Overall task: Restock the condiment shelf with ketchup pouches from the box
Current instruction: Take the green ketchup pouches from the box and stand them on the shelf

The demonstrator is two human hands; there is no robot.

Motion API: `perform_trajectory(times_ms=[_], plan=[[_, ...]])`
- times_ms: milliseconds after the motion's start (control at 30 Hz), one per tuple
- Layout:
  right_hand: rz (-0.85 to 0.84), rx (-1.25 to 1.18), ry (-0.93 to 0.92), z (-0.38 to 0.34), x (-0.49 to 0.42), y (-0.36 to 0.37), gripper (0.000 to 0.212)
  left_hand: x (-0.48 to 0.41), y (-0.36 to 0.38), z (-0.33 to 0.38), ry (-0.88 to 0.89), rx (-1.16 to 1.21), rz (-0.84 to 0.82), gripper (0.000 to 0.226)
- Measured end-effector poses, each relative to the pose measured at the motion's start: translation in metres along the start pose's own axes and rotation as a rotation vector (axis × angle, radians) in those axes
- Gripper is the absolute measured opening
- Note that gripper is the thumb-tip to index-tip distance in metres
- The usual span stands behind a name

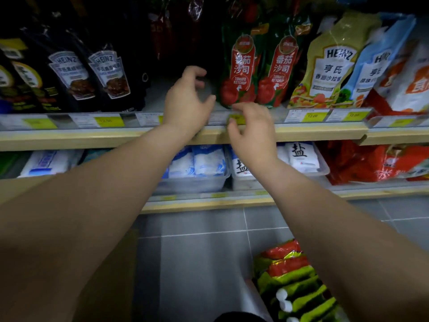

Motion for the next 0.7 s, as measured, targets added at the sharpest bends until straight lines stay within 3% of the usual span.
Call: perform_trajectory(times_ms=[100,233,500,700], plan=[[-0.072,-0.066,0.014,-0.029,0.034,0.024,0.030,0.034,-0.032,-0.023,0.011,0.075,0.017,0.035],[-0.213,-0.136,0.041,-0.074,0.082,0.072,0.031,0.088,-0.072,-0.083,-0.120,0.140,0.001,0.031],[-0.548,-0.187,0.054,-0.170,0.165,0.168,0.034,0.193,-0.165,-0.219,-0.443,0.044,-0.080,0.025],[-0.789,-0.242,0.092,-0.240,0.239,0.241,0.032,0.273,-0.247,-0.315,-0.619,-0.206,-0.145,0.030]])
Point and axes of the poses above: each hand's wrist, its own x-axis away from the middle knuckle, its own y-axis out of the palm, z = x × y, the point moved 6 cm from there along -x, towards the middle knuckle, and after that the axes turned 1 degree about z, right-handed, at the moved point
